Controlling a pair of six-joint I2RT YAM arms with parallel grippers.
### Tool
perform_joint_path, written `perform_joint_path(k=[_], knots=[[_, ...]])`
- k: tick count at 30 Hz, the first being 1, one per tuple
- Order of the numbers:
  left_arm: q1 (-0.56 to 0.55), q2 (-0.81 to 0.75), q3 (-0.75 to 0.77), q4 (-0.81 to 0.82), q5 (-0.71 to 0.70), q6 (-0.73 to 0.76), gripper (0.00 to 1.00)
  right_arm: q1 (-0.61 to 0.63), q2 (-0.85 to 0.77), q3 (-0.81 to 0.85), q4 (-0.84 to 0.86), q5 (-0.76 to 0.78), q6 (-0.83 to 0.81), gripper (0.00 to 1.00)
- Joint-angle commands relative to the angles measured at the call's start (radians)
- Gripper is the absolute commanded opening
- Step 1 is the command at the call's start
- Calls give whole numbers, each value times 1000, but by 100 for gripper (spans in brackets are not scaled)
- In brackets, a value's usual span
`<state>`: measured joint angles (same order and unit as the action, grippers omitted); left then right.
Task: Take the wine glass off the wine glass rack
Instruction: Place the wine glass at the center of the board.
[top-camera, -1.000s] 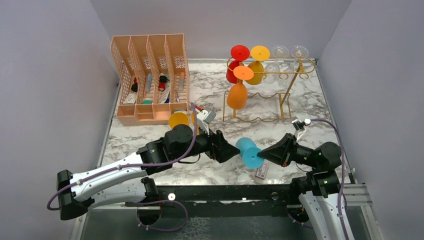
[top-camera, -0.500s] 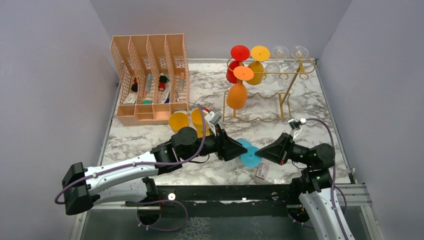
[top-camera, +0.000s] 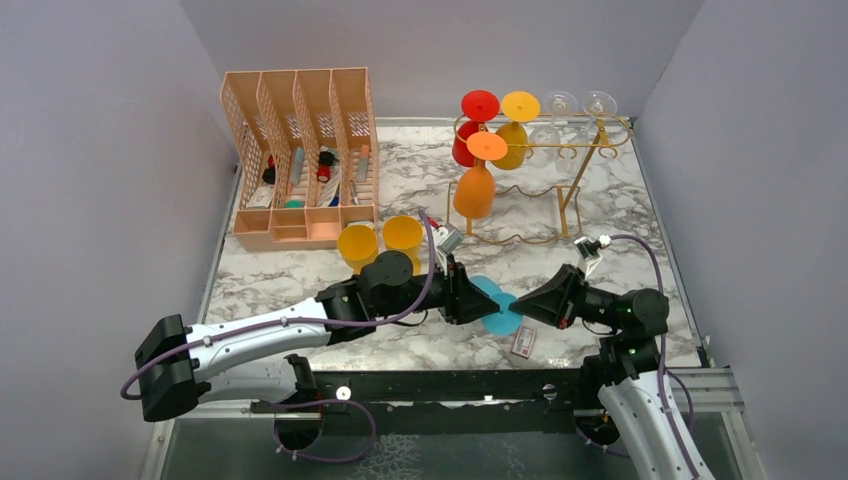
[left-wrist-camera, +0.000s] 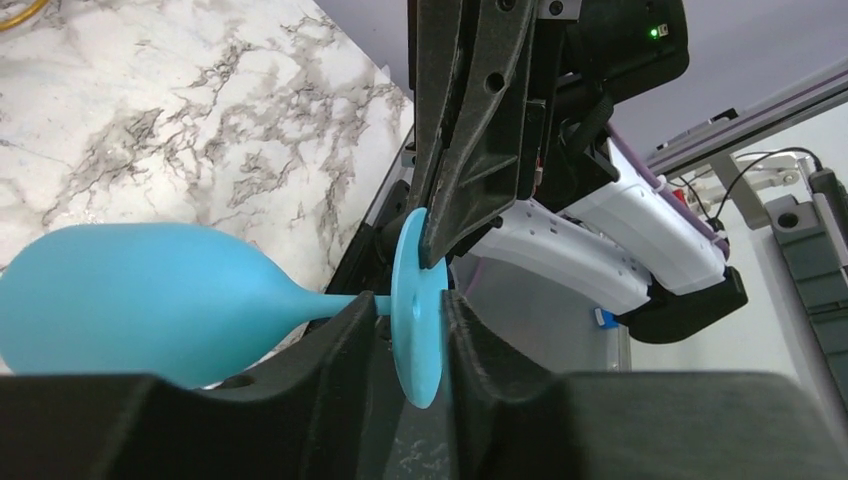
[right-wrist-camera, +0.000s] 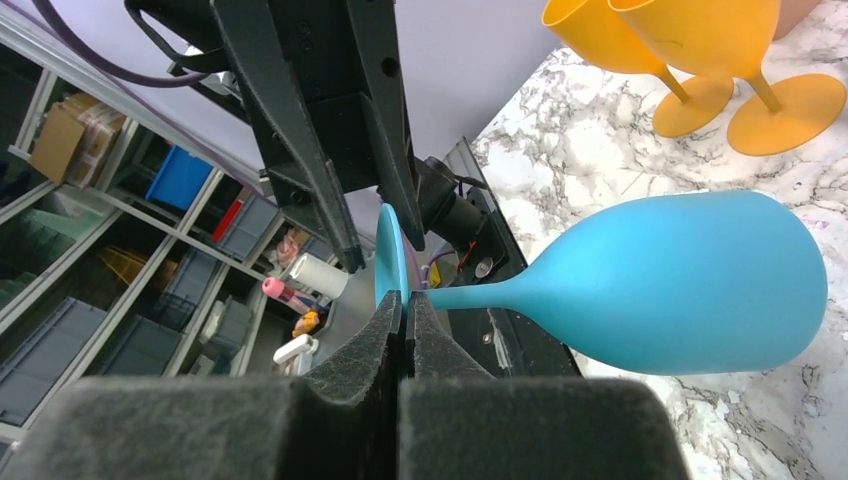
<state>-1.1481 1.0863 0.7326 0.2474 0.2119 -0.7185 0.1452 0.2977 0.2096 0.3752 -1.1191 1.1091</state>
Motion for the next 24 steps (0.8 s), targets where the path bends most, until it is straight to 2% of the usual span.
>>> perform_joint_path(k=[1, 4, 6, 11, 13, 16, 24], knots=[[-6, 31, 67, -54, 18, 56, 29, 4, -5, -4, 48, -18, -7, 1], [-6, 59, 90, -95, 44, 81, 7, 3, -29, 1, 47, -13, -6, 1], [-6, 66, 103, -112, 52, 97, 0, 3, -42, 11, 26, -10, -18, 5], [-6, 35, 131, -149, 5, 149, 0, 3, -41, 80, -213, 15, -186, 34], [-6, 15, 134, -150, -17, 164, 0, 3, -26, 86, -233, 8, -213, 41], [-4, -6, 122, -115, -32, 175, 0, 3, 1, 48, -120, -70, -149, 46], [-5, 4, 117, -44, -44, 186, 0, 4, 49, 51, -131, -150, -146, 48]])
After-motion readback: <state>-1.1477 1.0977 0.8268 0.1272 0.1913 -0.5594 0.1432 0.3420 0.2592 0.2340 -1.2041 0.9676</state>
